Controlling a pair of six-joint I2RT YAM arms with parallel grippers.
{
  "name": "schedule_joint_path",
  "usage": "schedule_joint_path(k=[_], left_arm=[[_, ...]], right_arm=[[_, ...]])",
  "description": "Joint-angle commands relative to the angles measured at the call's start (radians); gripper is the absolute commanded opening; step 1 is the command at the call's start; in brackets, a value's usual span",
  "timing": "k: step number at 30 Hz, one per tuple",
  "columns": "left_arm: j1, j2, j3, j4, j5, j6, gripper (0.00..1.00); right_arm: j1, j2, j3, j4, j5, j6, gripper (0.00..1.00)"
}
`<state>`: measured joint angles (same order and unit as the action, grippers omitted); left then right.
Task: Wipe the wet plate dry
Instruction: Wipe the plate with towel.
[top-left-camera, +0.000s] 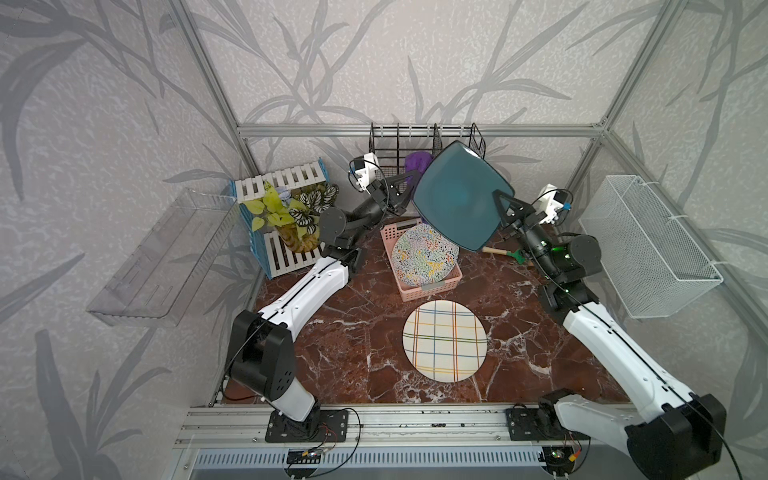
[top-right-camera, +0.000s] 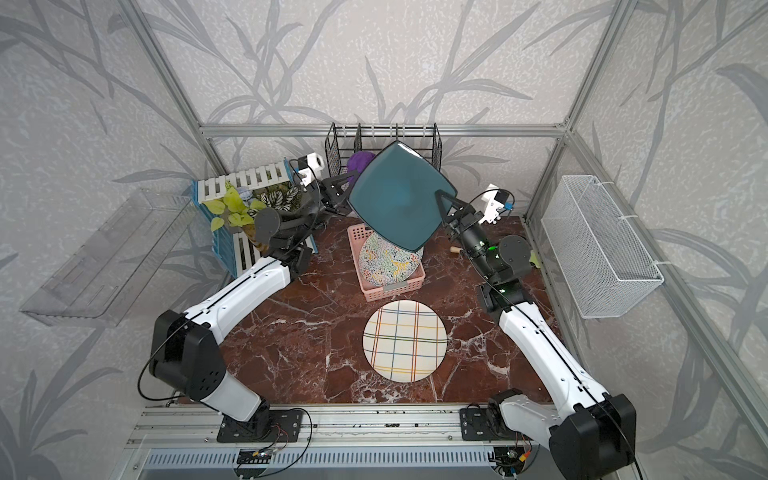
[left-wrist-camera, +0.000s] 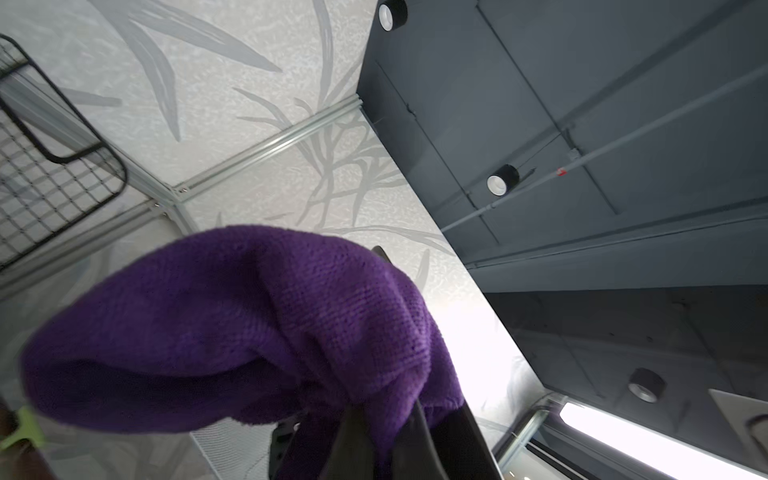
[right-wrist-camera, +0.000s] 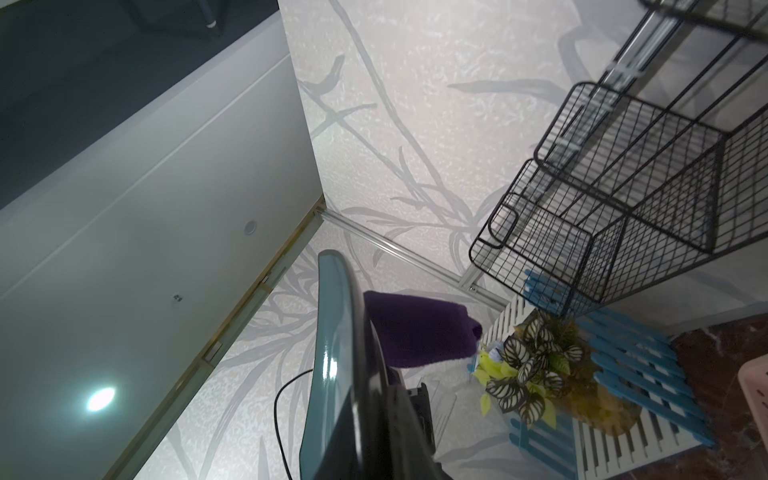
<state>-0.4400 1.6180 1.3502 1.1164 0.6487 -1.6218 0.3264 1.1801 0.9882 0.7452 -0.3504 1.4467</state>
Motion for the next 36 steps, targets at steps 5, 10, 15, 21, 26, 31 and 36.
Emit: schedule_joint_path(k=[5, 10, 15, 21, 26, 31, 36], left_arm=[[-0.153, 0.007, -0.024, 0.255, -0.040, -0.142, 0.00], [-0.097, -0.017, -0.015, 0.294, -0.082, -0.163, 0.00], [-0.073, 0.017, 0.087, 0.250, -0.069, -0.178, 0.00], [-0.176, 0.096, 0.145, 0.319, -0.056, -0.220, 0.00], [-0.222, 0.048, 0.046, 0.321, -0.064, -0.191, 0.00], [-0.171, -0.077, -0.117, 0.267, -0.073, -0.098, 0.00], [-0.037, -0.271, -0.254, -0.085, -0.042, 0.206, 0.00]], right_arm=[[0.027, 0.119, 0.200, 0.185, 0.062, 0.029, 0.00], [-0.031, 0.104, 0.202, 0.131, 0.083, 0.037, 0.00], [0.027, 0.040, 0.161, 0.104, 0.013, -0.039, 0.00], [0.092, 0.049, 0.203, 0.056, 0.053, -0.099, 0.00], [0.047, 0.099, 0.265, 0.032, 0.084, -0.077, 0.00], [-0.047, 0.086, 0.229, 0.025, 0.112, -0.024, 0.00], [-0.153, -0.043, 0.114, -0.117, 0.111, -0.056, 0.00]])
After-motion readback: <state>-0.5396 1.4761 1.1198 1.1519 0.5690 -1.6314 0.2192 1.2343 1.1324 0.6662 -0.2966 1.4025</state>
